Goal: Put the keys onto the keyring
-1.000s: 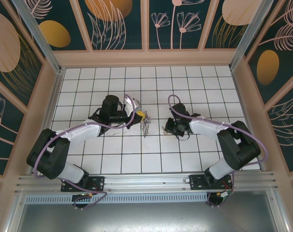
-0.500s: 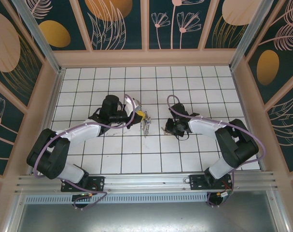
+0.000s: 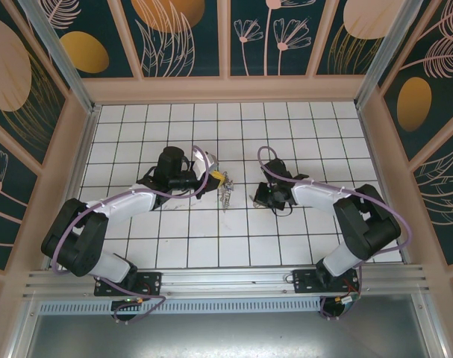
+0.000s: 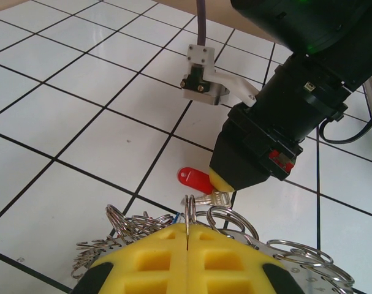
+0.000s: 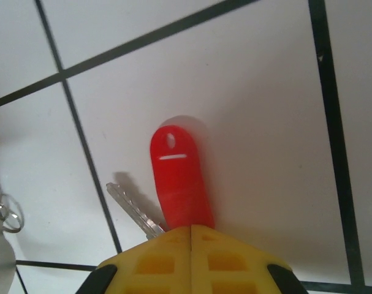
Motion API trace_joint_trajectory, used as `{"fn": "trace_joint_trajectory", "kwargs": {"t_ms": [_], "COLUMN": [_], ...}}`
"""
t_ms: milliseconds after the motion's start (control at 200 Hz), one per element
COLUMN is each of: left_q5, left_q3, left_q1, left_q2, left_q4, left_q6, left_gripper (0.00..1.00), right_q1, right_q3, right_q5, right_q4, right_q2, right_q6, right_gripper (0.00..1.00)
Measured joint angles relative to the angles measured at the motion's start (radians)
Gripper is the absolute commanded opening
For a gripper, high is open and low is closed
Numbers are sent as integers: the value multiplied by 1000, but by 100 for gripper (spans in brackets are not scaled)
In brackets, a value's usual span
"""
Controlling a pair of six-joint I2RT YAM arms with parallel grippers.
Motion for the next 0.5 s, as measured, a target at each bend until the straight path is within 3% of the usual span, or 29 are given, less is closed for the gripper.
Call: {"fn": "trace_joint_trajectory", "kwargs": {"t_ms": [185,500], "left_q5": [7,30], "left_q3": [0,17], "left_q1": [0,-21], "left_q2": [1,26], "left_q4": [0,3], "left_q6": [11,15], "left_gripper": [0,0], "right_q1": [-6,-79], "right_q3": [-45,-274], "right_q5": [2,-140], "right_q4": [63,410], "right_q2": [-191,-528], "right_q6": [-74,-327], "right_gripper": [0,0]}}
